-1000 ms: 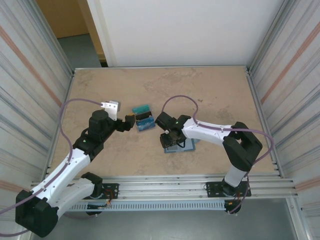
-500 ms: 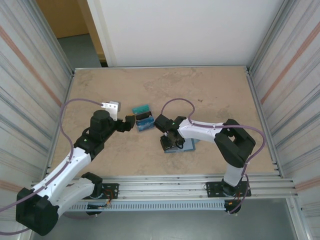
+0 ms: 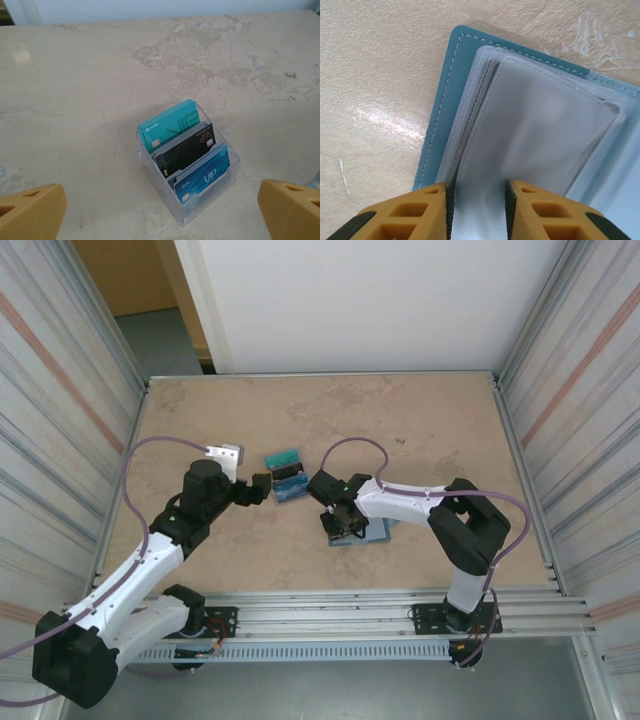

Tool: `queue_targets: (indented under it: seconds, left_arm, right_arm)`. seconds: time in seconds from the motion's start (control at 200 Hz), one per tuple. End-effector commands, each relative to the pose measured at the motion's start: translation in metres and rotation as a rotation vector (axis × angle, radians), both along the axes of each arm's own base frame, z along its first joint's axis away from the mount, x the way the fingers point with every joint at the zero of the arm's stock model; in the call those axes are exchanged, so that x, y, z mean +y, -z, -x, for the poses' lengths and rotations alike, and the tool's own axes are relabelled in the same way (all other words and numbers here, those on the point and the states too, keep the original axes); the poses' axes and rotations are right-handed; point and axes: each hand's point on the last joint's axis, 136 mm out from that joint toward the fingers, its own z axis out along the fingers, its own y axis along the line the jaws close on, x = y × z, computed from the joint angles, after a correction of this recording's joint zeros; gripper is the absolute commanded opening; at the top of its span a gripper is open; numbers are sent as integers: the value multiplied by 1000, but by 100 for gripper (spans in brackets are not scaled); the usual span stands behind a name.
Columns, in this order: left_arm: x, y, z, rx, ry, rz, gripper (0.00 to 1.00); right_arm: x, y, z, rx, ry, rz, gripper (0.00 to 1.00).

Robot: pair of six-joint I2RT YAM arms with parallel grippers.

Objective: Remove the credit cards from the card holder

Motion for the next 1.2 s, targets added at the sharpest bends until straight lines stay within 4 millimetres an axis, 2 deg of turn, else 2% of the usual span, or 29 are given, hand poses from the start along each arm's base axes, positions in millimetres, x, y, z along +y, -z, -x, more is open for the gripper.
queue_targets:
  seconds: [0.0,0.21,0.361,0.551,0.747,0.922,1.193]
  left_arm:
    - [-7,-20,-1,-27,29,23,99]
    - [-12,-33,3,-52,62,43,99]
    - [-13,-41,4,-66,73,51,99]
    - [-17,-49,5,-79,83,53,99]
    - [-20,-48,7,-76,82,17,99]
    - [-28,-44,10,-71,88,-21,99]
    - [-57,-27,21,-64,121,-124,99]
  right_arm:
    - [-12,5,5,9,5,38,28]
    - [-14,-11,-1,-31,19,16,18]
    - [-22,-25,-8,-78,50,13,19]
    - [-41,-35,-13,-113,106,17,23]
    - [-70,-33,-14,-116,187,33,31]
    - [-88,-37,-13,-127,235,15,34]
    - [-117,-29,-19,-119,324,-4,34]
